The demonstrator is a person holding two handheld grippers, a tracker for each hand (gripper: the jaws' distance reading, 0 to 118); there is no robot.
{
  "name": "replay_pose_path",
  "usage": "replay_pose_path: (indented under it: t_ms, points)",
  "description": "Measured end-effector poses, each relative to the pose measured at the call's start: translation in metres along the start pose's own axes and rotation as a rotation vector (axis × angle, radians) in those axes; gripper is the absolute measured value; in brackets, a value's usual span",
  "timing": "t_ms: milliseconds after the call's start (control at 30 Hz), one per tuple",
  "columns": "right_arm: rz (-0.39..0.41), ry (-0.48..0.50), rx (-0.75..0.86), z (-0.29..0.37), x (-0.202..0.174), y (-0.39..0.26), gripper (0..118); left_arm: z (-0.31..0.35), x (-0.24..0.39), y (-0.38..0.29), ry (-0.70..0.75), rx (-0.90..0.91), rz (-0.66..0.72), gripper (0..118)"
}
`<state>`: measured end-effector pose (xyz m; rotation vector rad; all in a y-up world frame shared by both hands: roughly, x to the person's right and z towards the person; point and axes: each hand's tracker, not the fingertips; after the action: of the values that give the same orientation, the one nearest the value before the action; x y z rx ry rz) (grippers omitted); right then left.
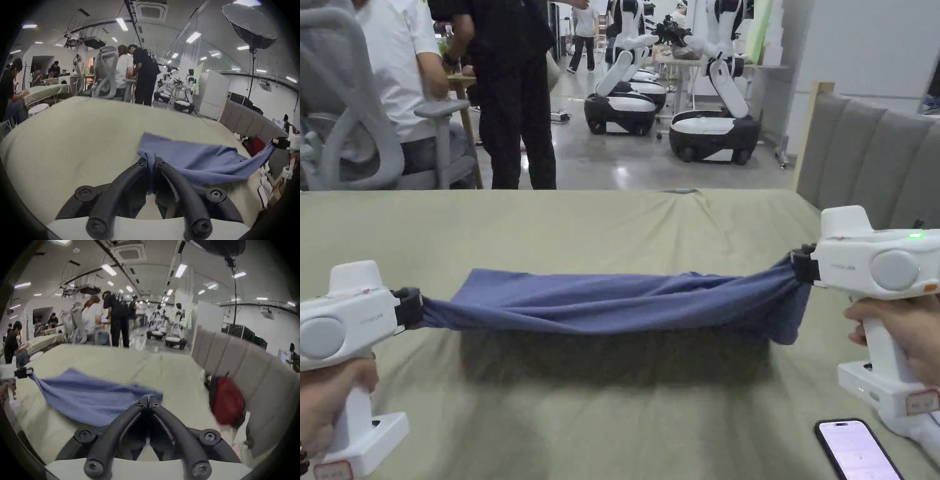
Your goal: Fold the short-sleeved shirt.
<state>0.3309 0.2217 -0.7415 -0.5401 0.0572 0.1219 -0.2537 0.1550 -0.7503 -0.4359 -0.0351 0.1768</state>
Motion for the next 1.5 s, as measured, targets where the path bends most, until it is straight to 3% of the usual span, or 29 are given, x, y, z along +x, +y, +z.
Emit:
replay_pose_path:
  t_ms: [333,367,433,500,533,567,600,667,700,733,800,833,867,933,967,1033,1100,1233,1267,1300,1333,1367,1433,1500]
  points:
    - [0.16,0.118,-0.481,-0.029,-0.034,-0.134,1,0.026,-0.019,-0.074,0.015,-0.195,-0.136,6]
    - [0.153,0.126,-0.51,-0.035,-0.034,-0.143,1,0.023,-0.02,-0.078,0.011,-0.198,-0.132,6]
    - [0.124,0.125,-0.416,-0.038,-0.028,-0.146,1,0.02,-0.02,-0.086,0.022,-0.214,-0.12,6]
    - [0.038,0.134,-0.432,-0.035,-0.022,-0.142,3,0.014,-0.021,-0.091,0.037,-0.242,-0.109,6]
    - [0.019,0.137,-0.43,-0.034,-0.019,-0.142,10,0.012,-0.02,-0.092,0.037,-0.255,-0.108,9]
    - [0.013,0.133,-0.412,-0.028,-0.016,-0.139,22,0.012,-0.017,-0.088,0.048,-0.259,-0.122,20]
    - [0.0,0.122,-0.374,-0.022,-0.015,-0.136,60,0.012,-0.015,-0.083,0.061,-0.266,-0.128,52]
    - [-0.038,0.151,-0.309,-0.011,-0.014,-0.129,114,0.016,-0.014,-0.077,0.069,-0.247,-0.123,118]
    - [-0.068,0.15,-0.28,0.001,-0.016,-0.124,117,0.02,-0.016,-0.07,0.039,-0.197,-0.1,112]
    - [-0.081,0.157,-0.227,0.007,-0.018,-0.119,112,0.029,-0.017,-0.061,0.007,-0.128,-0.084,108]
    - [-0.098,0.164,-0.207,0.012,-0.023,-0.108,110,0.035,-0.015,-0.048,-0.014,-0.138,-0.014,117]
    - [-0.105,0.145,-0.197,0.017,-0.023,-0.104,103,0.036,-0.014,-0.042,0.01,-0.148,-0.014,113]
    - [-0.105,0.126,-0.184,0.019,-0.027,-0.099,86,0.04,-0.012,-0.035,0.034,-0.137,-0.012,97]
    - [-0.105,0.097,-0.147,0.022,-0.034,-0.094,12,0.04,-0.012,-0.028,0.041,-0.061,-0.021,15]
    - [-0.102,0.078,-0.137,0.018,-0.031,-0.093,0,0.039,-0.011,-0.025,0.069,-0.055,-0.031,1]
    - [-0.095,0.058,-0.14,0.016,-0.035,-0.091,0,0.033,-0.01,-0.022,0.124,-0.067,-0.039,0]
    - [-0.1,0.07,-0.148,0.013,-0.035,-0.09,0,0.027,-0.013,-0.022,0.066,-0.131,-0.004,0]
    - [-0.104,0.079,-0.16,0.014,-0.041,-0.094,0,0.024,-0.018,-0.032,0.109,-0.203,0.007,2]
    - [-0.1,0.078,-0.168,0.014,-0.042,-0.095,0,0.023,-0.02,-0.036,0.102,-0.2,0.012,18]
    - [-0.096,0.078,-0.173,0.014,-0.043,-0.096,0,0.02,-0.02,-0.04,0.096,-0.223,0.012,62]
    - [-0.094,0.077,-0.176,0.014,-0.044,-0.098,0,0.017,-0.021,-0.043,0.103,-0.249,0.018,99]
    - [-0.094,0.073,-0.18,0.011,-0.04,-0.1,0,0.014,-0.022,-0.048,0.106,-0.277,0.027,118]
    - [-0.096,0.072,-0.185,0.011,-0.04,-0.102,0,0.013,-0.02,-0.05,0.089,-0.264,0.035,98]
    - [-0.098,0.072,-0.19,0.012,-0.039,-0.102,0,0.008,-0.015,-0.054,0.102,-0.322,0.019,85]
